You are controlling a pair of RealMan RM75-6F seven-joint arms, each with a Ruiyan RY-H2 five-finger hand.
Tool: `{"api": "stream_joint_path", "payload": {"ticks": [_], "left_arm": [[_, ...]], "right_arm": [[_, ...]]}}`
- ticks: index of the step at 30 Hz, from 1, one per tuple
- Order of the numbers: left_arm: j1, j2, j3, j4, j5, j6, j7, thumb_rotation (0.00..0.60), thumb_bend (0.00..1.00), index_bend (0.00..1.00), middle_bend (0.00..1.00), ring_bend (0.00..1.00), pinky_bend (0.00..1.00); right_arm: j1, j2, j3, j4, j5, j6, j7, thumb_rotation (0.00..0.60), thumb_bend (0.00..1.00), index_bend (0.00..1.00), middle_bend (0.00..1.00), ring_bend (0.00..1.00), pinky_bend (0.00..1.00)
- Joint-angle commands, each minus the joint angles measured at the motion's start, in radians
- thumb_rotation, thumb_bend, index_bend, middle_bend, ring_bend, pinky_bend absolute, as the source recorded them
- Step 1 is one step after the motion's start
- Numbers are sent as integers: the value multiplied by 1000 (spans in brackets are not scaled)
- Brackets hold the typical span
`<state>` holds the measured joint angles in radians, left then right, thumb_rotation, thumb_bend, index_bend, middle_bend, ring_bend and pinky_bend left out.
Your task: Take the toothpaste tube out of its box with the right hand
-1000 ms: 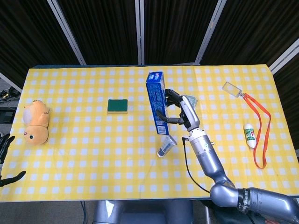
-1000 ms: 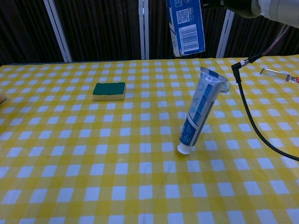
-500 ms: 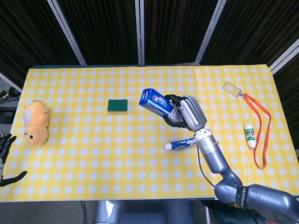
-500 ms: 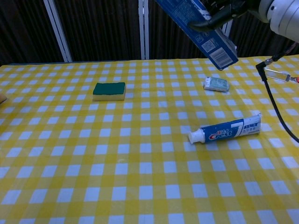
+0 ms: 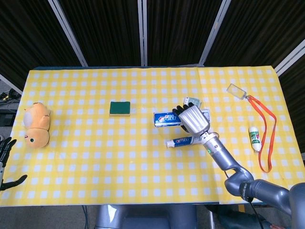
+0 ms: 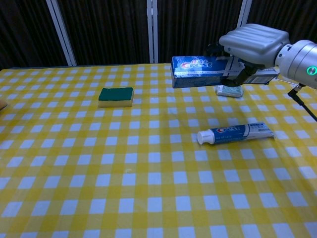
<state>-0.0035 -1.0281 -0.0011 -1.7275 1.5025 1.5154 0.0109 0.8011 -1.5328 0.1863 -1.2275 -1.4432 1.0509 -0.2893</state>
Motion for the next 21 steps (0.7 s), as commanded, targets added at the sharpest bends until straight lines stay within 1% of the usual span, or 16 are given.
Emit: {"api": "stream_joint_path", "payload": {"ticks": [1,2,5,8,12,15,17,21], "left_arm": [[0,-1,0,0,-1,-1,1,600,0,0,0,0,0],[-1,-1,-1,1,-3,-2,2,600,0,0,0,0,0],[-1,-3,-1,2,-5,-3,2,600,0,0,0,0,0],[1,-2,0,1,-2,0,2,600,0,0,0,0,0],[4,2,0,-2,4,9,-4,600,0,0,0,0,0],[7,6,3,-5,12,16,-10,600,0,0,0,0,0],[11,10,7,-10,27,26,-14,600,0,0,0,0,0],[17,13,13,-14,44,40,-15,600,0,0,0,0,0]], "right_arm": [[3,-8,-4,7,17,-18,-13,600,3,125,172,162,279],[3,-6,-5,1,36,-38,-31,600,0,67,115,103,245],[-2,8,5,-45,93,-65,-87,600,0,16,63,40,198],[-18,46,21,-132,152,-66,-132,600,0,13,52,30,189],[-59,111,22,-238,146,-4,-126,600,0,15,66,29,187],[-116,198,2,-337,100,54,-49,600,0,27,73,29,178],[-188,285,-25,-403,45,135,47,600,0,35,74,29,162],[-268,364,-72,-410,-48,239,144,600,0,58,74,29,120]]}}
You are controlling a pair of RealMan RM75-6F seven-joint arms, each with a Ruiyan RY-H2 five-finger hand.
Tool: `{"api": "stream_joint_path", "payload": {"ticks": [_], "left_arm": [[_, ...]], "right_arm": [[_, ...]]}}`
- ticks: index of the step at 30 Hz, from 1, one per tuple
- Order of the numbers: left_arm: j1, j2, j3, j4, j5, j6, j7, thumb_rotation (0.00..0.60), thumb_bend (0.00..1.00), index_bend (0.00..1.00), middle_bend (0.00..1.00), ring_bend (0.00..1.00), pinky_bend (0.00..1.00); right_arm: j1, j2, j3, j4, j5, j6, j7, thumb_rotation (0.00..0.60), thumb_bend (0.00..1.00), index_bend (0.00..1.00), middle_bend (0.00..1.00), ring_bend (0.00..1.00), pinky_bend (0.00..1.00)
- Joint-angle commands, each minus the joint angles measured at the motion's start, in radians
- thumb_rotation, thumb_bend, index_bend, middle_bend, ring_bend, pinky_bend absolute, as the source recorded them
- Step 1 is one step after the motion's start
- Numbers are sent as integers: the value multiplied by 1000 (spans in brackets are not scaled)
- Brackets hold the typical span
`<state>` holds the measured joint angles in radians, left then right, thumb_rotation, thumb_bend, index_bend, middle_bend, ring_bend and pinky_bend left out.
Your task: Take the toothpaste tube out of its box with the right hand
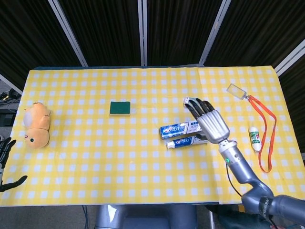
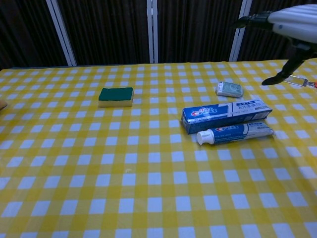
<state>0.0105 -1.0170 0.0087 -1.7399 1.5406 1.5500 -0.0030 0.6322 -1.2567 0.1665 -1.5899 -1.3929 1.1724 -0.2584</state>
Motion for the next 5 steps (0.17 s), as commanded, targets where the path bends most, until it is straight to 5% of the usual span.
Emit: {"api": "stream_joint_path", "payload": {"ticks": [1,5], "left_arm": [[5,2,4,-2,10,9,-1,600,0,0,0,0,0],[10,3,6,-3,22,24,-1,600,0,0,0,0,0]], "right_arm": [[-123,103,-66,-42,-120,149,138,600,0,71,76,29,110],[-211,131,-116,-6,-180,264,227,600,0,92,79,22,60]]}}
